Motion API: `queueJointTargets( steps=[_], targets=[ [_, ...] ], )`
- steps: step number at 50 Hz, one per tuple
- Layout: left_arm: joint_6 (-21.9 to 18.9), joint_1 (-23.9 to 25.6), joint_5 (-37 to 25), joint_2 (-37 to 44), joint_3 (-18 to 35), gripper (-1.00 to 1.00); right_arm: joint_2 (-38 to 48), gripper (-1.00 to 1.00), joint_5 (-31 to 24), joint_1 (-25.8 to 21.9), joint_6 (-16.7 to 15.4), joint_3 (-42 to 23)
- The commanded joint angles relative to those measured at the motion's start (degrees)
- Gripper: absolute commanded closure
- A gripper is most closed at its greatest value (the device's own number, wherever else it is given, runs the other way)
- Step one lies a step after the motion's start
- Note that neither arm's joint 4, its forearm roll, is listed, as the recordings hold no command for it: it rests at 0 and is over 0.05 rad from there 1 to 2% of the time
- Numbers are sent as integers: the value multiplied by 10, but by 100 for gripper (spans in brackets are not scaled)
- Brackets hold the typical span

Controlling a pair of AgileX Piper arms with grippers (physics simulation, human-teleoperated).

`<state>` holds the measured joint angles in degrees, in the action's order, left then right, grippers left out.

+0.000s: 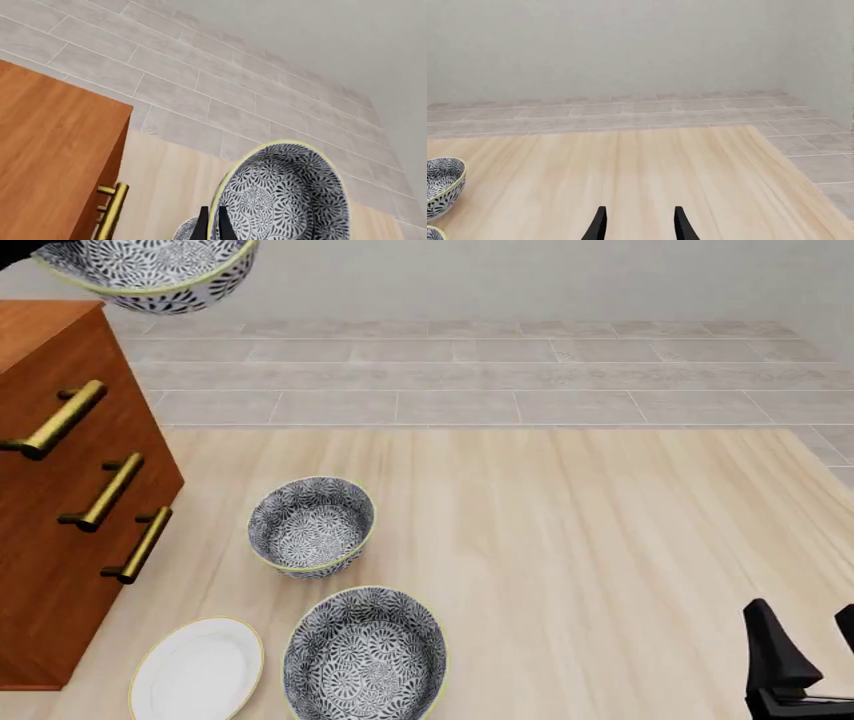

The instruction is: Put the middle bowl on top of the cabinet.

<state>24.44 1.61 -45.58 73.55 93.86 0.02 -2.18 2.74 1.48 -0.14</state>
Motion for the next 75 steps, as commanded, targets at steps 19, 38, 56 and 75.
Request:
queueJointTargets(
  steps=[19, 38, 56, 75],
  targets=[
    [47, -96, -15, 13, 33, 100, 0, -100, -1, -2, -1, -2],
    [84, -133, -17, 42, 50, 100, 0, -100, -1, -4, -1, -1],
    [108, -178, -11, 51, 54, 100, 0, -100, -1, -5, 0, -1],
    [111, -212, 1, 54, 39, 100, 0, -100, -1, -8, 1, -1]
  ],
)
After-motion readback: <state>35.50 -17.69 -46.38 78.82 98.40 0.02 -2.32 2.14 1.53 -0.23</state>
